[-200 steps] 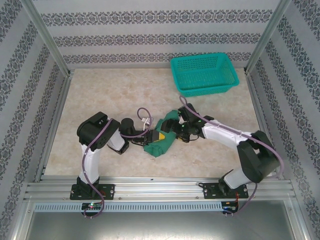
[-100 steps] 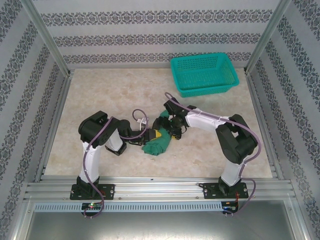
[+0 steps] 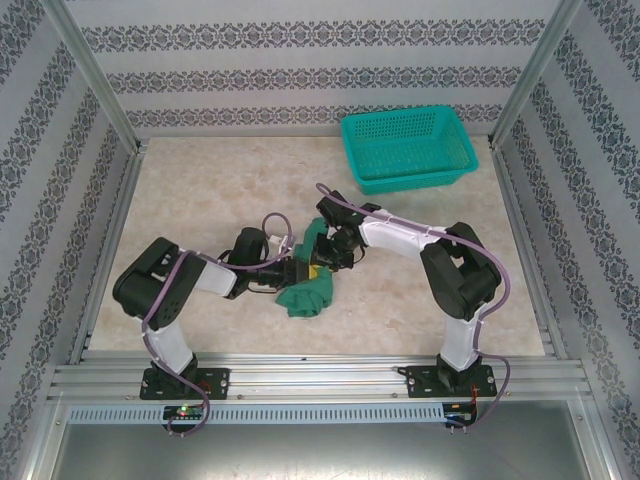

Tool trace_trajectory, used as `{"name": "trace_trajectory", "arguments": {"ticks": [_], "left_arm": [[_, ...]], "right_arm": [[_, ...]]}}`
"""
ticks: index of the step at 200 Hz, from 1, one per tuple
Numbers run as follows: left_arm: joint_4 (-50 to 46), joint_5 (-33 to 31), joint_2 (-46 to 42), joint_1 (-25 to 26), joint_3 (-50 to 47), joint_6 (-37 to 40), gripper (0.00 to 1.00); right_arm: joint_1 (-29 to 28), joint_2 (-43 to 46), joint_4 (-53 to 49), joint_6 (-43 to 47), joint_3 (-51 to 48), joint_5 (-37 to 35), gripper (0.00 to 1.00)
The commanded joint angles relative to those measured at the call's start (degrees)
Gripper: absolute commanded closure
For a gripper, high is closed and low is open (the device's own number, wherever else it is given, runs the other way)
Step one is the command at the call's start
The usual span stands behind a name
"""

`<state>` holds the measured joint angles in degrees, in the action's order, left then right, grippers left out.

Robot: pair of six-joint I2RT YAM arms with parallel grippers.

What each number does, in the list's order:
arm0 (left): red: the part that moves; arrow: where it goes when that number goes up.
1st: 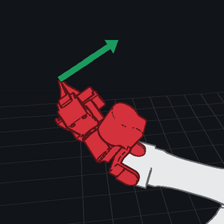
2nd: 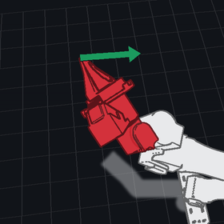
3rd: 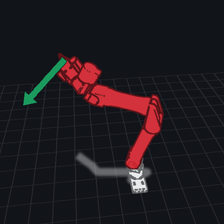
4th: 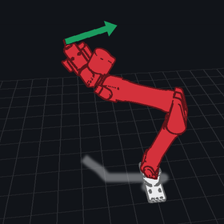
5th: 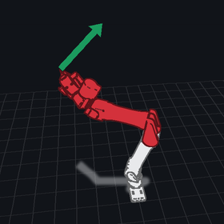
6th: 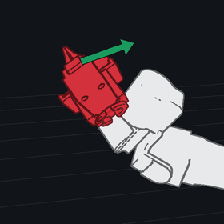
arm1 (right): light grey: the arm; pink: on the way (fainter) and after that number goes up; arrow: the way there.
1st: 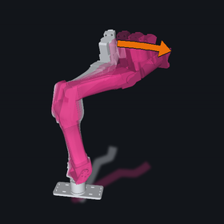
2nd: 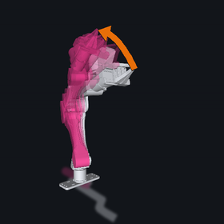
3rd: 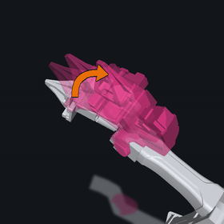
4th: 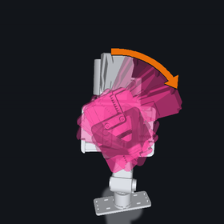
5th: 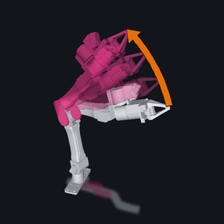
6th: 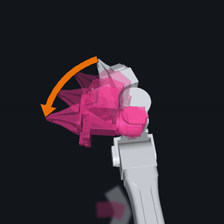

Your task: Roll up the long pants

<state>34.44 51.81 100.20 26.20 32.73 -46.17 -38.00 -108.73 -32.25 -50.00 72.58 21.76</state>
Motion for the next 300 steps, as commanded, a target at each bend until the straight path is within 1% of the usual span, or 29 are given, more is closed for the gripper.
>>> {"name": "trace_trajectory", "arguments": {"ticks": [1,6,18,26,34,48,62,70,93,102,121,132,153,176,208,235,263,280,300], "left_arm": [[-21.11,-5.23,-8.37,3.61,4.14,15.63,0.90],[-24.36,-6.60,-10.75,3.65,5.12,17.11,0.87],[-30.99,-10.17,-16.12,3.12,7.61,19.24,0.77],[-34.30,-11.99,-19.08,2.64,8.93,19.74,0.74],[-36.26,-12.83,-21.92,2.10,9.72,20.01,0.71],[-39.56,-13.26,-25.41,1.46,10.85,20.30,0.62],[-41.88,-12.84,-27.54,1.23,11.38,20.38,0.55],[-42.36,-12.49,-28.31,1.26,11.24,20.17,0.49],[-41.60,-13.00,-29.79,1.01,9.46,18.44,0.42],[-42.39,-14.36,-30.40,0.88,9.13,18.05,0.39],[-42.95,-19.03,-32.12,-0.21,7.75,16.94,0.39],[-41.27,-19.07,-32.59,-1.36,6.38,16.52,0.39],[-40.79,-18.63,-31.60,-2.25,6.54,17.20,0.46],[-40.11,-18.61,-28.12,-2.72,8.24,16.86,0.48],[-36.25,-15.42,-20.19,-3.33,10.34,15.24,0.48],[-35.36,-15.23,-14.08,-3.64,12.01,15.85,0.51],[-33.44,-15.16,-10.92,-4.30,11.84,15.94,0.53],[-33.14,-14.83,-9.93,-4.69,12.13,16.35,0.54],[-34.87,-14.90,-8.95,-5.17,13.59,17.31,0.55]], "right_arm": [[-2.81,-6.07,-2.57,-2.49,-6.08,-4.89,1.00],[-2.55,-5.62,-1.99,-2.88,-6.68,-5.26,1.00],[-2.11,-4.07,0.15,-3.60,-8.49,-6.00,1.00],[-1.97,-3.10,0.86,-3.90,-9.44,-6.86,1.00],[-1.58,-1.76,2.03,-4.41,-10.78,-7.62,1.00],[-0.83,0.97,5.03,-5.49,-13.92,-8.28,1.00],[0.02,3.04,7.24,-5.79,-16.52,-8.69,1.00],[0.52,4.03,8.23,-5.73,-17.85,-8.86,1.00],[1.81,5.85,11.54,-5.96,-21.08,-8.42,1.00],[2.17,6.87,12.68,-6.20,-22.01,-8.24,1.00],[2.95,10.65,14.70,-6.67,-22.52,-7.88,1.00],[3.86,13.00,14.52,-6.16,-20.93,-7.81,1.00],[5.17,15.74,9.19,-3.24,-13.43,-8.33,1.00],[6.99,16.43,4.63,-0.63,-4.63,-7.77,1.00],[11.89,13.04,0.82,2.34,8.20,-4.59,1.00],[17.72,9.09,-0.66,3.58,19.28,-1.70,1.00],[23.81,2.16,-0.59,2.15,30.42,2.74,1.00],[26.24,-2.43,0.62,1.09,35.87,4.39,1.00],[28.67,-7.91,-1.37,1.49,44.81,5.23,1.00]]}}
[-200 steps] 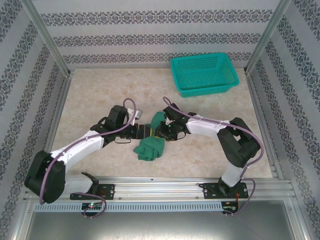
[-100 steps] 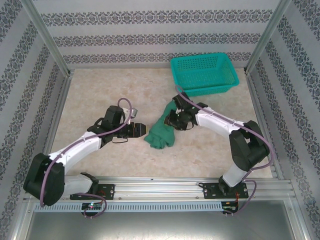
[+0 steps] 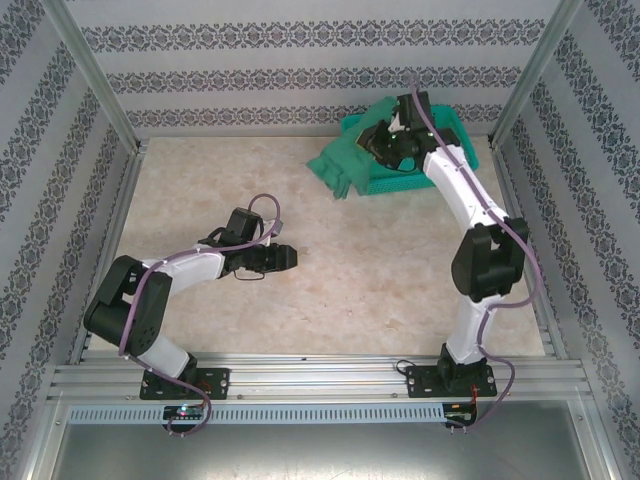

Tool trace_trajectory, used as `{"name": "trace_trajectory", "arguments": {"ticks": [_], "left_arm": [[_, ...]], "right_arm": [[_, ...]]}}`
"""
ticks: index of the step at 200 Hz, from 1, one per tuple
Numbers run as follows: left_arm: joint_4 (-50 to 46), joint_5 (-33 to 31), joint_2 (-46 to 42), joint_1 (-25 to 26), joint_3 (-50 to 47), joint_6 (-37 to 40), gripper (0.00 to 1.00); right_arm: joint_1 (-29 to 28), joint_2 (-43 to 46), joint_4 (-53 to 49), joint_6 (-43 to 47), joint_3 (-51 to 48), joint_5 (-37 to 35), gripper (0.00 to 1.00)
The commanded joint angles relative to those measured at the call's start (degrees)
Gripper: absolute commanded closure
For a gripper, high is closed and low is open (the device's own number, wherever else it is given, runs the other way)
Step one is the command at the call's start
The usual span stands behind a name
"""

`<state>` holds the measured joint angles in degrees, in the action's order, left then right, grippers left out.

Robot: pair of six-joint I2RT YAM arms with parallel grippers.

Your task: Roll up the long pants

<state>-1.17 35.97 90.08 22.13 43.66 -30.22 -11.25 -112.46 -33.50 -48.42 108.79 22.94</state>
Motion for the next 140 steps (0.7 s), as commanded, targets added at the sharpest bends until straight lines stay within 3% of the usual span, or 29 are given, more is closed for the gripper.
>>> {"name": "trace_trajectory", "arguments": {"ticks": [1,60,140], "left_arm": [[0.60,0.95,1.20,-1.11,2.75,1.42,0.55],[-3.04,1.41,5.24,-1.78,7.88,2.62,0.59],[-1.94,0.17,10.09,-1.78,11.03,0.96,0.61]], "right_arm": [[2.10,-4.39,-0.14,-0.04,8.96,4.05,1.00],[10.91,-16.92,0.50,-3.14,25.59,7.29,1.00],[17.14,-30.95,6.38,-5.00,27.56,6.24,1.00]]}}
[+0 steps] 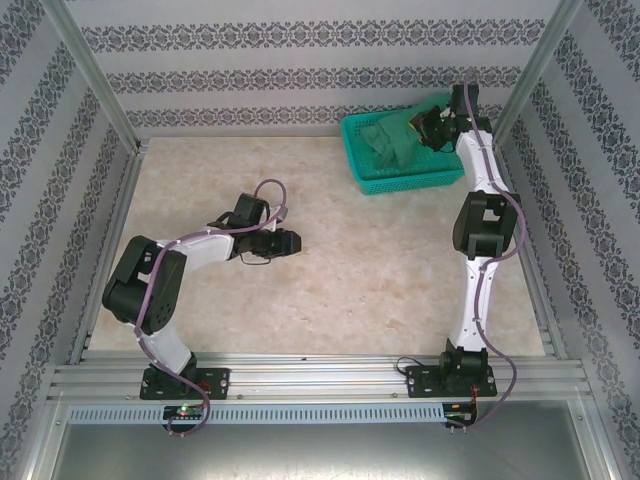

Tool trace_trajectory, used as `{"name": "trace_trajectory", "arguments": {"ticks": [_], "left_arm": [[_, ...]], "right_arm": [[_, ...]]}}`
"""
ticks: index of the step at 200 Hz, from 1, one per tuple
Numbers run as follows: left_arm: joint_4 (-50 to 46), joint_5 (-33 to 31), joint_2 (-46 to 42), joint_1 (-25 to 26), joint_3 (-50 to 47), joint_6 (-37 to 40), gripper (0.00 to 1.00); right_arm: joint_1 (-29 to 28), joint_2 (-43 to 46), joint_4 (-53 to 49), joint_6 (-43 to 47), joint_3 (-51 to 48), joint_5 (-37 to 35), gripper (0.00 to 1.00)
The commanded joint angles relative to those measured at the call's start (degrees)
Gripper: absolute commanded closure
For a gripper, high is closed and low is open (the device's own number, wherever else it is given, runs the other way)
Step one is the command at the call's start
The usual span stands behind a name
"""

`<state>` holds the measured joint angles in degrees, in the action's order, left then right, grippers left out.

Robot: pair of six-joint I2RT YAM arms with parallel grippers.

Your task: Roll up the long pants

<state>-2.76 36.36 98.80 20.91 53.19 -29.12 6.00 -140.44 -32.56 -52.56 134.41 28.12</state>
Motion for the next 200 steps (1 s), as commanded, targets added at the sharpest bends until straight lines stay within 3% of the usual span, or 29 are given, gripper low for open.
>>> {"name": "trace_trajectory", "arguments": {"ticks": [1,44,46,63,70,72,79,81,83,87,121,153,170,183,200], "left_arm": [[-0.19,-0.19,1.42,-0.58,1.40,-0.14,0.61],[2.09,-2.16,2.67,-0.65,1.10,-1.10,0.59],[2.18,-2.32,2.59,-0.61,1.01,-1.11,0.58],[2.04,-4.45,1.62,-0.69,1.06,-0.38,0.50],[1.60,-5.56,1.19,-0.65,1.19,0.12,0.45],[1.51,-5.79,1.01,-0.66,1.28,0.32,0.43],[0.72,-7.15,0.58,-0.73,1.54,0.88,0.35],[0.52,-7.70,0.42,-0.72,1.67,1.12,0.24],[0.31,-8.23,0.31,-0.70,1.77,1.36,0.06],[0.15,-9.01,-0.02,-0.75,1.80,1.85,0.00],[-1.93,-20.41,-4.05,-0.85,1.37,5.33,0.00],[0.87,-43.23,-13.16,-0.85,-4.91,6.08,0.00],[9.10,-51.37,-20.36,-1.13,-10.81,10.10,0.00],[20.11,-54.28,-25.52,-1.19,-17.06,16.99,0.00],[31.96,-63.52,-29.89,-1.43,-24.18,25.19,0.00]], "right_arm": [[-0.06,-3.16,5.60,-0.87,1.92,1.06,1.00],[-0.17,-6.24,8.77,-1.46,-2.64,-0.07,1.00],[-0.19,-6.03,8.99,-1.38,-3.05,-0.14,0.97],[-0.63,-3.27,9.26,0.33,-6.66,-1.92,0.26],[-0.91,-1.70,8.94,1.74,-8.23,-2.92,0.05],[-1.08,-1.00,8.92,2.10,-8.84,-3.28,0.03],[-1.52,1.38,8.83,3.15,-11.36,-4.48,0.02],[-1.63,2.10,8.87,3.40,-12.02,-4.87,0.02],[-1.74,2.85,8.84,3.77,-12.80,-5.19,0.02],[-2.09,4.36,9.00,4.63,-14.40,-5.80,0.02],[-6.27,19.75,8.30,13.56,-29.64,-14.02,0.02],[-14.53,38.05,13.39,26.20,-49.28,-22.70,0.02],[-19.41,45.30,15.29,30.99,-58.06,-28.54,0.02],[-22.44,48.99,15.03,33.57,-62.65,-31.88,0.02],[-25.50,52.41,14.98,36.15,-68.33,-35.76,0.02]]}}
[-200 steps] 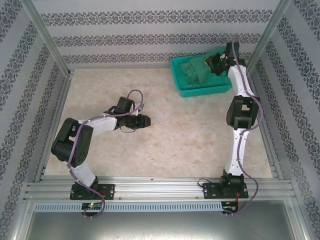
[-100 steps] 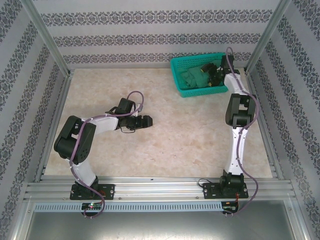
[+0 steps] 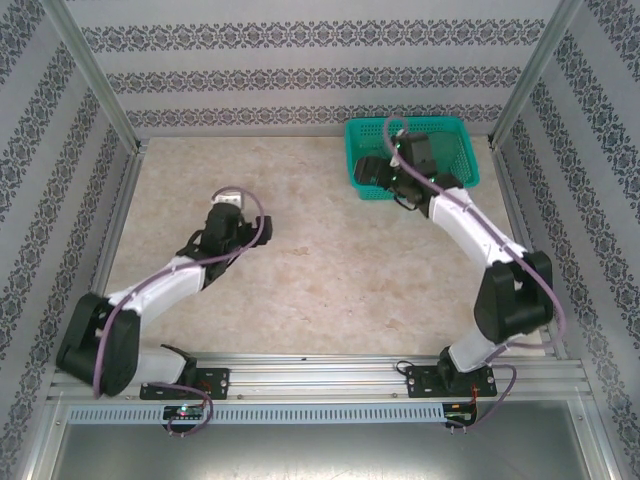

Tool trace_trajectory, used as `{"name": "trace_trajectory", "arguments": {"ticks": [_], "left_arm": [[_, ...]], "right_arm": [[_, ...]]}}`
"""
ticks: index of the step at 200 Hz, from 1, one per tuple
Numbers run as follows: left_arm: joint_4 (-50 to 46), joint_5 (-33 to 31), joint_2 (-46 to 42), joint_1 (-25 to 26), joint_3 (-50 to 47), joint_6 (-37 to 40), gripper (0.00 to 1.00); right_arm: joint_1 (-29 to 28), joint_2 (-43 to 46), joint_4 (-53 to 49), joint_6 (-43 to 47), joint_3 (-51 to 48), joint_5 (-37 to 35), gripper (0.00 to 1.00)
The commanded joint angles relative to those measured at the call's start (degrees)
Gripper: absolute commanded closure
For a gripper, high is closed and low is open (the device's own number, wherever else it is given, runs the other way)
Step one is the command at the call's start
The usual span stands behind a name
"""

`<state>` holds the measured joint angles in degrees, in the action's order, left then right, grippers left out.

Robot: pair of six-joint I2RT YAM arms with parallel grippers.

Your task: Roll up the long pants

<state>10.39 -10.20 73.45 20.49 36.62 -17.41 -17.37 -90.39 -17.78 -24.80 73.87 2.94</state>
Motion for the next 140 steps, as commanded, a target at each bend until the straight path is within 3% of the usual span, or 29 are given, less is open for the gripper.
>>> {"name": "trace_trajectory", "arguments": {"ticks": [1,24,41,51,70,94,100,105,121,132,140], "left_arm": [[19.10,-17.32,-4.67,-1.04,-7.92,13.90,0.00],[20.32,-18.54,-5.88,-2.46,-11.17,20.81,0.00],[28.40,-15.23,-4.57,-5.09,-16.54,19.03,0.00],[28.49,-13.41,-3.72,-7.50,-17.84,16.99,0.01],[29.67,-15.50,-2.48,-9.56,-17.98,16.88,0.02],[34.11,-11.59,1.90,-13.55,-16.68,16.97,0.04],[30.26,-10.56,3.41,-14.89,-14.77,15.49,0.07],[29.44,-10.15,5.26,-15.70,-13.42,14.30,0.09],[41.63,-12.45,11.82,-15.78,-15.95,14.81,0.19],[34.12,-12.59,10.43,-15.24,-14.18,13.73,0.20],[37.18,-13.87,11.73,-14.99,-14.02,14.68,0.20]], "right_arm": [[-2.32,2.47,0.42,8.51,-8.22,-10.93,0.02],[-6.85,8.84,11.29,13.11,-20.92,-18.54,0.02],[-9.99,13.26,24.83,20.37,-32.03,-20.28,0.02],[-10.92,15.19,30.70,22.24,-36.38,-22.44,0.02],[-11.02,18.96,28.56,23.49,-37.84,-24.00,0.02],[-10.18,22.10,27.48,26.12,-40.47,-25.51,0.03],[-9.26,23.14,27.25,25.48,-40.96,-25.63,0.03],[-8.25,24.12,27.14,25.09,-41.45,-24.28,0.02],[-3.83,27.15,30.36,24.35,-44.16,-19.08,0.04],[-1.62,28.98,33.28,24.65,-46.29,-17.40,0.05],[-0.44,29.78,35.78,25.26,-47.85,-17.52,0.05]]}}
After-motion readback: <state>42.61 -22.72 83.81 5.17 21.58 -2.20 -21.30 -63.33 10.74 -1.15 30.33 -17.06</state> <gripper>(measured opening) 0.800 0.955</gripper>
